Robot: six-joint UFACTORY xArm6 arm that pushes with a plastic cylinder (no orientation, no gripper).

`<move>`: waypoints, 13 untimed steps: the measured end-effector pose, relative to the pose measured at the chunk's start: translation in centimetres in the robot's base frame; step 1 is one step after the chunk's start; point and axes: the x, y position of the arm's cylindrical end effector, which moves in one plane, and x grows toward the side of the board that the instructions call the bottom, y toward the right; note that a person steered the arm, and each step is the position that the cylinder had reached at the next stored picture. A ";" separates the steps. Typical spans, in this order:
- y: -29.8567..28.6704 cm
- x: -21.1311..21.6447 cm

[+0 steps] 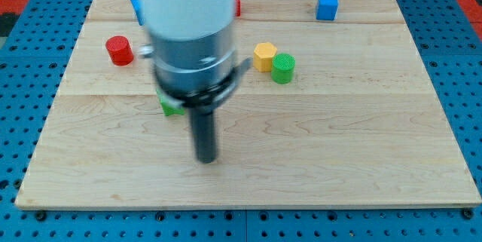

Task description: Push the red circle into the green star

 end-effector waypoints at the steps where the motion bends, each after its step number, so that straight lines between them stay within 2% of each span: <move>1: -8.1 0.2; 2: -15.1 -5.7; 3: -16.4 -14.2; 4: -16.4 -20.6; 5: -16.4 -22.9; 6: -14.7 -23.3; 7: -13.1 -22.0; 8: -13.1 -20.5; 11: -11.0 -20.5; 12: -12.5 -19.0; 13: -5.1 -16.5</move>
